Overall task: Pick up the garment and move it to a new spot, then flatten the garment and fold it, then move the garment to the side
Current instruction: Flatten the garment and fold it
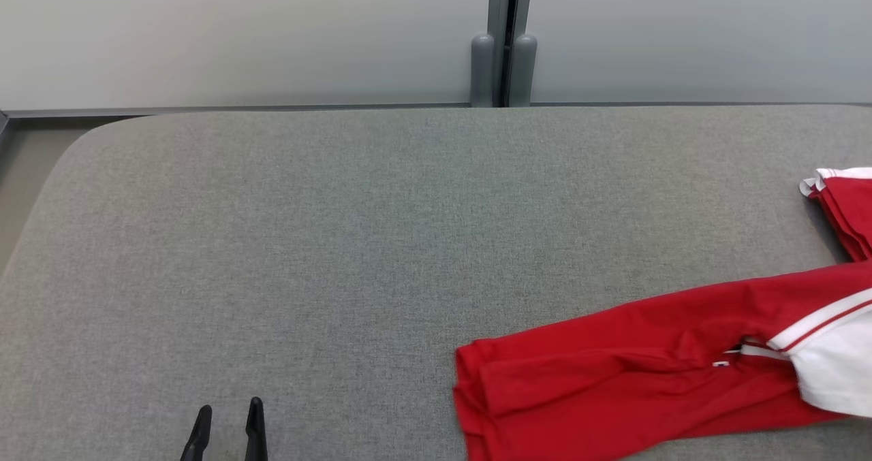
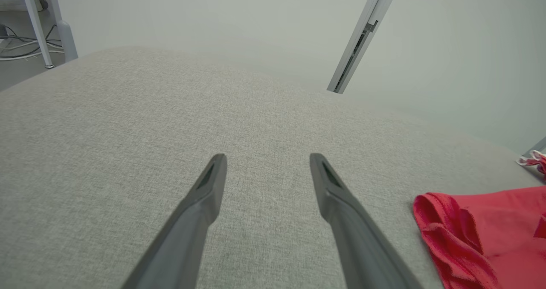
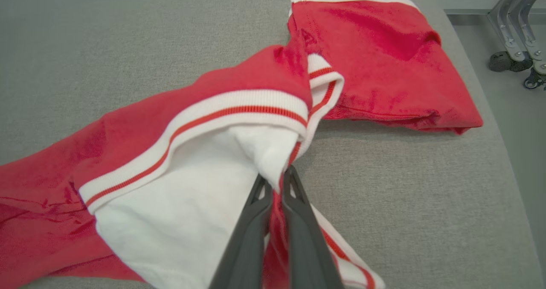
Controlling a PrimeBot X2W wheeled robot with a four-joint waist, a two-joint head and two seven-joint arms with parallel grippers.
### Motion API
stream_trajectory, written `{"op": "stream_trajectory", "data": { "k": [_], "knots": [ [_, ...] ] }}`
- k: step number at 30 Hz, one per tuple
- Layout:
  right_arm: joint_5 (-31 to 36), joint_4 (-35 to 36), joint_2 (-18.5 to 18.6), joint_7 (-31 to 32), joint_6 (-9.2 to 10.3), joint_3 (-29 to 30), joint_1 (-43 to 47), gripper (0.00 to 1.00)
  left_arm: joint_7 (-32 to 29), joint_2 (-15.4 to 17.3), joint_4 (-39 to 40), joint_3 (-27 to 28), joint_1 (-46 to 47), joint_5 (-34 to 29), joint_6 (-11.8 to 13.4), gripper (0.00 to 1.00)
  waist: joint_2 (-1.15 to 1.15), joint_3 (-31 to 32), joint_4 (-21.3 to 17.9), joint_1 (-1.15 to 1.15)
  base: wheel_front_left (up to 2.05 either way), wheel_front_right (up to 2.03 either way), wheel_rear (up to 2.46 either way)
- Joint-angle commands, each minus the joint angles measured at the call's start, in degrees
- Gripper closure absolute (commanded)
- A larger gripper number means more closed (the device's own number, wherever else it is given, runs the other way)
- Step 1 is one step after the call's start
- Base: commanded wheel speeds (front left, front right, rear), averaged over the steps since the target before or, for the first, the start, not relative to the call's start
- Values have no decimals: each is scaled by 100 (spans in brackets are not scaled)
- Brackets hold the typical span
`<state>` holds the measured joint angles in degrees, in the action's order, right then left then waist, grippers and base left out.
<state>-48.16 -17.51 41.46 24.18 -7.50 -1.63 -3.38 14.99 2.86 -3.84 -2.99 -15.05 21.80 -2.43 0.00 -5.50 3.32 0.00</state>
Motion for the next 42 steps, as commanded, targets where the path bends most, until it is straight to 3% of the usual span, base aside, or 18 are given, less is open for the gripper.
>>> {"op": "stream_trajectory", "data": {
  "k": [1,4,8,13,14,15,16,17,18,19,22,29,30,31,32,33,38,42],
  "knots": [
    [-71,119,163,11,1,114,105,100,23,14,3,-23,-83,32,39,0,0,120,33,0,0,0,0],
    [-118,638,496,168,0,149,304,100,23,13,27,-88,-150,65,71,0,0,205,36,0,0,0,0],
    [-260,1741,592,481,0,-209,473,100,24,13,68,-198,-179,105,135,0,0,231,24,0,0,0,0],
    [-387,2694,107,817,0,-952,347,100,24,15,58,-302,-184,169,172,0,0,179,-61,0,0,0,0],
    [-259,2870,-262,933,1,-1387,140,100,24,12,5,-370,-129,148,162,0,0,138,-101,0,0,0,0],
    [-178,2866,-501,958,1,-1625,24,100,24,16,-15,-404,-83,137,156,0,0,119,-116,0,0,0,0],
    [-178,2866,-501,958,1,-1625,24,100,24,16,-15,-404,-83,137,156,0,0,119,-116,0,0,0,0],
    [-47,2716,-1029,917,0,-2045,-174,100,24,15,-38,-449,-11,139,188,0,0,96,-139,0,0,0,0],
    [64,2571,-1263,867,0,-2227,-292,100,24,16,-48,-475,22,151,201,0,0,85,-144,0,0,0,0],
    [64,2571,-1263,867,0,-2227,-292,100,24,16,-48,-475,22,151,201,0,0,85,-144,0,0,0,0],
    [305,2111,-1858,710,0,-2676,-539,100,24,15,-80,-555,123,164,213,0,0,60,-101,0,0,0,0],
    [711,1240,-2445,251,0,-3198,-838,98,24,14,-110,-590,168,231,253,0,0,43,7,0,0,0,0],
    [741,1143,-2499,191,0,-3223,-863,87,24,14,-115,-593,156,230,249,0,0,42,14,0,0,0,0],
    [766,1058,-2564,95,0,-3204,-885,63,24,15,-120,-594,144,230,246,0,0,41,16,0,0,0,0],
    [824,983,-2625,-9,0,-3170,-916,18,24,14,-122,-600,136,234,247,0,0,41,16,0,0,0,0],
    [839,926,-2696,-113,0,-3139,-935,0,24,14,-124,-601,128,241,250,0,0,42,14,0,0,0,0],
    [994,846,-2983,-668,0,-3014,-922,0,24,13,-125,-625,77,271,264,0,0,100,-49,0,0,0,0],
    [1133,1345,-2977,-1386,1,-2731,-630,0,24,15,-89,-588,12,203,281,0,0,267,-112,0,0,0,0]
  ]
}}
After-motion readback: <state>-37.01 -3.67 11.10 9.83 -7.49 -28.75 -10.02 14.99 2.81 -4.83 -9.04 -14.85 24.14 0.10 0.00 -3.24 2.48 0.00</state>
